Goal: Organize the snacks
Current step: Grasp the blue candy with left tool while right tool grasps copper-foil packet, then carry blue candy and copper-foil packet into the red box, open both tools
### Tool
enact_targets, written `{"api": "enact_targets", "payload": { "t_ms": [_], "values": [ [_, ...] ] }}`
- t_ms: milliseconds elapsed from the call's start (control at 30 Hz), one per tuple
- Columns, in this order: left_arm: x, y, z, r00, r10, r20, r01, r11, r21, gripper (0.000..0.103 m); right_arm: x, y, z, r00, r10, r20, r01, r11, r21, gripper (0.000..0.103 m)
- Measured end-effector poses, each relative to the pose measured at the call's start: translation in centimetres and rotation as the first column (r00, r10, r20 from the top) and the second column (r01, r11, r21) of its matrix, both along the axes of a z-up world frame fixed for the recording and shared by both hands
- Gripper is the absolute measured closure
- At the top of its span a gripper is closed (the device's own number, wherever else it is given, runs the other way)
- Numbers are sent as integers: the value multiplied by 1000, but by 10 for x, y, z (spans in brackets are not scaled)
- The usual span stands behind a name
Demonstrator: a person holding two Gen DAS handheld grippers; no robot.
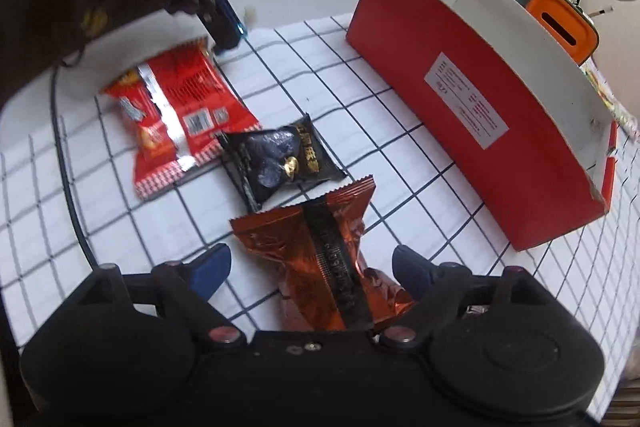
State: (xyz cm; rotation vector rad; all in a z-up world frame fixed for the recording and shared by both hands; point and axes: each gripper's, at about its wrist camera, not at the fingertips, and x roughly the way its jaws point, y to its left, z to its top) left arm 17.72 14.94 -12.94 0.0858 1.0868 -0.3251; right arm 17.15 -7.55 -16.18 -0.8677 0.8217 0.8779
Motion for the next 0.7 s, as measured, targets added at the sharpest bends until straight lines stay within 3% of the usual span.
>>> {"api": "enact_targets", "payload": {
  "t_ms": [133,267,500,700],
  "values": [
    [-3,-4,-3,1000,1,-3,-1,1000,5,92,1,3,-10,1000,-6,5,6,999,-38,23],
    [-5,-5,-4,1000,7,1,-7,1000,10,92,5,2,-10,998,-50,24,51,998,-34,46],
    [-6,4,2,999,52,11,-52,999,4,92,6,-6,9,988,-157,5,156,986,66,52],
    [-8,11,17,995,93,48,-92,996,-21,92,9,-16,38,961,-274,-32,275,941,197,52]
  ]
}}
